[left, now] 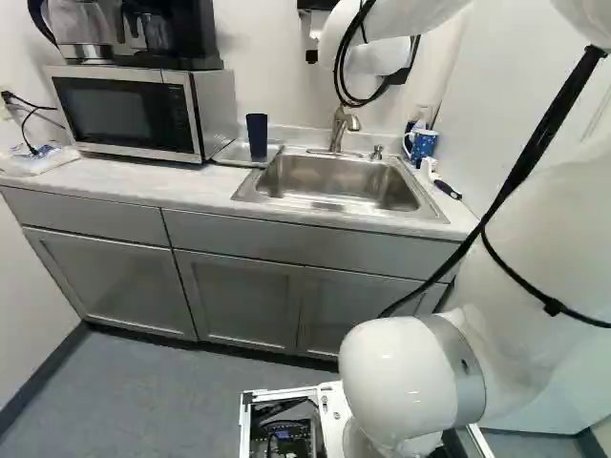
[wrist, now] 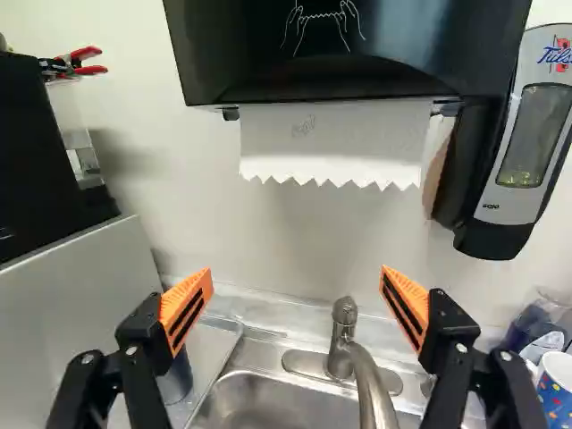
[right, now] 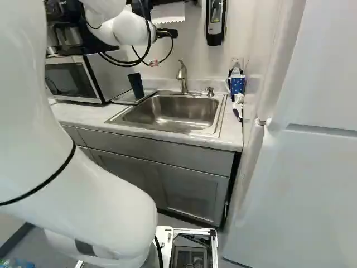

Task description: Rinse the cup and place it in the tray

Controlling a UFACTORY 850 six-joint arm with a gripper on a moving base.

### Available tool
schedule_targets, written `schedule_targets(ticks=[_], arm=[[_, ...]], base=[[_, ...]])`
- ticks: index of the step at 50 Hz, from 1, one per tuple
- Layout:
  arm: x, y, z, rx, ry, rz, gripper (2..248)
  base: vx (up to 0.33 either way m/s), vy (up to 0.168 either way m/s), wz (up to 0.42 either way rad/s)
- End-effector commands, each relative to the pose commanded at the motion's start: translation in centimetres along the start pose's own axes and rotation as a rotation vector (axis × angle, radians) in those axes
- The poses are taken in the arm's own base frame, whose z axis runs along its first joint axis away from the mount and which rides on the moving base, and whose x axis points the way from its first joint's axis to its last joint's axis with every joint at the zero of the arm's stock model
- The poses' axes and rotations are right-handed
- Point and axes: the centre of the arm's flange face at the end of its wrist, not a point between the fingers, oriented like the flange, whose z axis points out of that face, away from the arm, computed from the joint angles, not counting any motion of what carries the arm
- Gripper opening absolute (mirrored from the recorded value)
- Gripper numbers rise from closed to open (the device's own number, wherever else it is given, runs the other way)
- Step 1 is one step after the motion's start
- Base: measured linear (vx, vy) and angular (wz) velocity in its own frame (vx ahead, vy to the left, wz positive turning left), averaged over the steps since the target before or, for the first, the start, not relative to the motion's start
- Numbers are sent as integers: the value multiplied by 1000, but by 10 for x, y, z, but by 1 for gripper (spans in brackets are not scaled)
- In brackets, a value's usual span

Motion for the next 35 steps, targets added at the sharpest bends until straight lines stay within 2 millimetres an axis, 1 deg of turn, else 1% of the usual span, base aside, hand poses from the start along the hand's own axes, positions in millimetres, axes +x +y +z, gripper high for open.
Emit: schedule_targets(ticks=[17, 35], arm=[[-5, -1, 13, 2, -63, 0, 247], [-12, -1, 22, 2, -154, 0, 247]], base=[[0, 0, 0], [0, 0, 0]])
